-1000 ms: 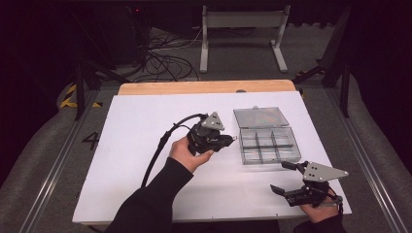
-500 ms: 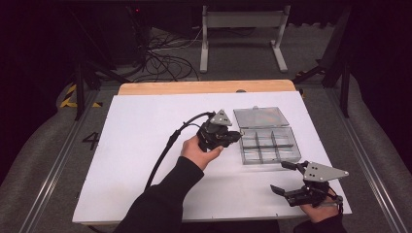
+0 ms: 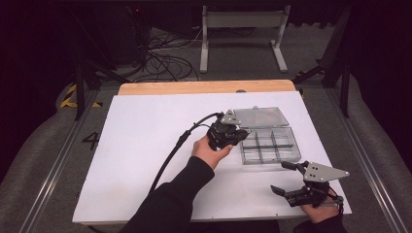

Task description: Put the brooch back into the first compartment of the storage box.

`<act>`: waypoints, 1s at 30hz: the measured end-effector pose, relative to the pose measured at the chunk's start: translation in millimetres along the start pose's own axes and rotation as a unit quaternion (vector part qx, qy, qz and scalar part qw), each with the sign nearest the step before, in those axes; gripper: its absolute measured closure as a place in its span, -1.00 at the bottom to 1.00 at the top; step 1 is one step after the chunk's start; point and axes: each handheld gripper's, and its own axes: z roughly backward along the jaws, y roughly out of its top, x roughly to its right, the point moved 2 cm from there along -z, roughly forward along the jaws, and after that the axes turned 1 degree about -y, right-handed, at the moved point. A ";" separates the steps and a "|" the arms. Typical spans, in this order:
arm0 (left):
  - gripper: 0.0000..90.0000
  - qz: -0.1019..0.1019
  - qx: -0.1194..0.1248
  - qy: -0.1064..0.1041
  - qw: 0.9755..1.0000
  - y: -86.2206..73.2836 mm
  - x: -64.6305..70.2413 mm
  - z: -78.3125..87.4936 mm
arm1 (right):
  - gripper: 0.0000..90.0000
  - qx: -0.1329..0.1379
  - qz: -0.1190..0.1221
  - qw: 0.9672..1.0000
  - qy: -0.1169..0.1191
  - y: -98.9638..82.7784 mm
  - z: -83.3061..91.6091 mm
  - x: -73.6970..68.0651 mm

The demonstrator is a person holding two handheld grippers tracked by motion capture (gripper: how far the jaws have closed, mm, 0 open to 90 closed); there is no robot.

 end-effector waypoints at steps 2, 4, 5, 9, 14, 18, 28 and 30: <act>0.85 -0.001 -0.003 0.005 1.000 0.4 1.2 -4.8 | -0.71 0.000 0.000 1.000 0.000 -0.1 0.0 0.0; 0.85 0.003 0.000 0.003 1.000 1.0 2.0 -8.8 | -0.71 0.000 0.000 1.000 0.001 -0.1 0.0 -0.1; 0.85 0.003 0.000 0.004 1.000 1.3 2.1 -10.4 | -0.71 0.000 0.001 1.000 0.001 -0.1 0.1 -0.2; 0.85 -0.005 -0.001 0.011 1.000 2.3 3.4 -17.0 | -0.71 0.000 0.001 1.000 0.002 -0.1 0.0 -0.5; 0.85 -0.004 -0.003 0.016 1.000 2.1 2.2 -23.7 | -0.71 -0.002 0.001 1.000 0.001 -0.1 -0.2 -0.5; 0.85 0.002 -0.009 0.020 1.000 0.0 -1.3 -30.4 | -0.71 -0.002 0.001 1.000 0.001 -0.2 -0.5 -0.5; 0.85 0.013 -0.003 0.015 1.000 1.6 -5.4 -36.3 | -0.71 -0.001 0.000 1.000 0.004 -0.4 -0.5 -0.3; 0.85 0.015 -0.002 0.013 1.000 2.3 -4.6 -37.1 | -0.71 -0.001 0.001 1.000 0.003 -0.4 -0.4 -0.2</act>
